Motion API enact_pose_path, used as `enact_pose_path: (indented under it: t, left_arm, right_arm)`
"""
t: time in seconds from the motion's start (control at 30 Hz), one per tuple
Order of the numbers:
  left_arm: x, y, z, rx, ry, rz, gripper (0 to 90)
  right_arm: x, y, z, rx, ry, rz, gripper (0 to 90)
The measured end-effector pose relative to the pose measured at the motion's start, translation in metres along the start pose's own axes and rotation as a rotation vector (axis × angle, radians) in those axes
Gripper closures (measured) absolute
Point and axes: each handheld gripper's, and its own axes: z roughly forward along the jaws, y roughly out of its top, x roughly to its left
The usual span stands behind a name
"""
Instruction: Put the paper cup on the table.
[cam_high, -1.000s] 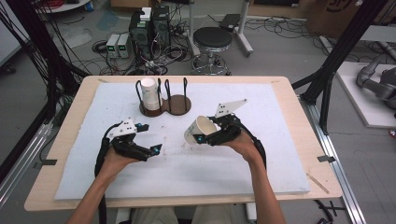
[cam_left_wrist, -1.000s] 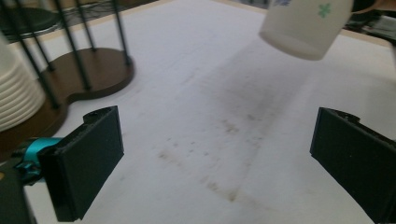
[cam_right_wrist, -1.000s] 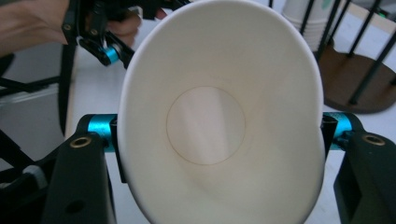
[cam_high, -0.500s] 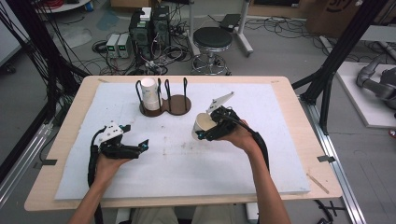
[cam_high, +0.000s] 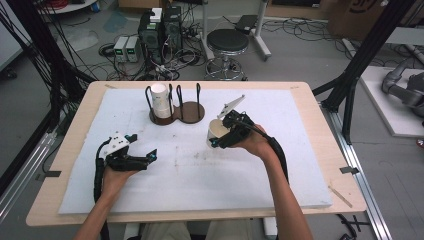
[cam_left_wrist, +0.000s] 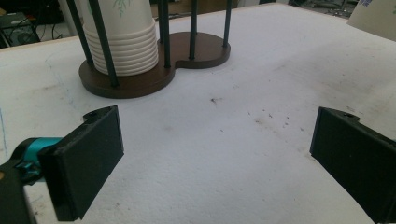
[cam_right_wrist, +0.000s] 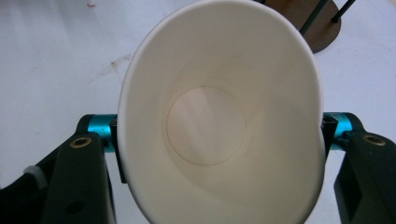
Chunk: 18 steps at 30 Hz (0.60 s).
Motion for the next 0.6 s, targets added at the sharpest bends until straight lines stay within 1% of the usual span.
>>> enact_pose_path:
  t: [0.2, 0.4, 0.47, 0.53, 0.6]
  left_arm:
    - [0.0, 0.0, 0.0, -0.003, 0.003, -0.006, 2.6]
    - [0.0, 0.0, 0.0, 0.001, 0.003, -0.001, 2.6]
    - [0.0, 0.0, 0.0, 0.001, 0.002, 0.0, 2.6]
    - [0.0, 0.0, 0.0, 0.001, 0.003, 0.003, 2.6]
    - [0.0, 0.0, 0.0, 0.001, 0.002, 0.001, 2.6]
  right_arm:
    - [-0.001, 0.0, 0.0, -0.003, -0.004, 0.002, 33.1]
    - [-0.003, 0.0, 0.001, 0.002, -0.006, 0.01, 33.1]
    - [-0.004, 0.0, 0.004, 0.007, -0.008, 0.013, 33.1]
    - [-0.005, 0.002, 0.009, 0.027, -0.027, 0.018, 33.1]
    - [-0.006, 0.005, 0.015, 0.034, -0.025, 0.022, 33.1]
